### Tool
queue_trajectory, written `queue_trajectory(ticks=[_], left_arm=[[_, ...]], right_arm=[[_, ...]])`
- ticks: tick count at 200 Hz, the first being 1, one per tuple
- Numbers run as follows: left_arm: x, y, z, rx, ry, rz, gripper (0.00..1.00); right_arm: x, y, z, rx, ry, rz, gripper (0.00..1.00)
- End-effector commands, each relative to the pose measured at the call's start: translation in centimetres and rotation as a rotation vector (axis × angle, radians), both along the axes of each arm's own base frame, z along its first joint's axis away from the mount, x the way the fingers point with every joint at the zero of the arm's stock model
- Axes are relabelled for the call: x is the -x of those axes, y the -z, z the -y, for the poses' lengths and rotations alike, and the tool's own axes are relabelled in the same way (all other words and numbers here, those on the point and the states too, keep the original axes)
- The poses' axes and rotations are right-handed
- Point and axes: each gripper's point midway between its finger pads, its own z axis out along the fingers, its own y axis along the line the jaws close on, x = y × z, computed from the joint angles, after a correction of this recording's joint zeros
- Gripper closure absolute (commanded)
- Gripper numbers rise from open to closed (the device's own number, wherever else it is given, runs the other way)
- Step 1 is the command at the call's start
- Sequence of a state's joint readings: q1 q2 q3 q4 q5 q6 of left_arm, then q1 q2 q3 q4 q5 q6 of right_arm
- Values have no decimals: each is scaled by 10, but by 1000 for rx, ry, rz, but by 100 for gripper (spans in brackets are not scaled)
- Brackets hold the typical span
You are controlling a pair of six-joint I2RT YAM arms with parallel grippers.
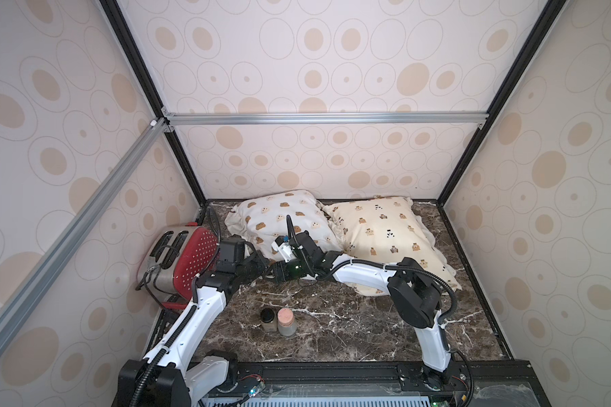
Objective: Zip up pillowcases
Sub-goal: Zip the zipper on the pillowcase.
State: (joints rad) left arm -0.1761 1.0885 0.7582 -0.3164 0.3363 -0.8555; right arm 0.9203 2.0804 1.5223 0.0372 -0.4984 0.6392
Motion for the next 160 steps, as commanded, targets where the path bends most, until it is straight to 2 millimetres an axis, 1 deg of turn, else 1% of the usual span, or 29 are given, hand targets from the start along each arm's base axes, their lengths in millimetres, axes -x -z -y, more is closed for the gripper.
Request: queue_trajectory(ticks=[1,21,39,101,126,160], left_arm=[[-5,-23,7,11,35,53,100],[-6,-22,6,8,32,51,100],[-6,-22,6,6,37,49,100],[-8,-20,5,1,28,47,100],[-9,-19,5,2,28,45,100],[-10,-18,5,4,25,43,100]], right_arm=[[-6,-12,-9,-57,-11,40,46],[-8,-18,-11,-88,-10,53,47],[-8,-18,-13,-97,-8,48,51],[-4,-7,-5,-88,20,22,69],[-2,-9,-4,-94,27,17,75],[-6,-10,-3,-96,48,27,84]])
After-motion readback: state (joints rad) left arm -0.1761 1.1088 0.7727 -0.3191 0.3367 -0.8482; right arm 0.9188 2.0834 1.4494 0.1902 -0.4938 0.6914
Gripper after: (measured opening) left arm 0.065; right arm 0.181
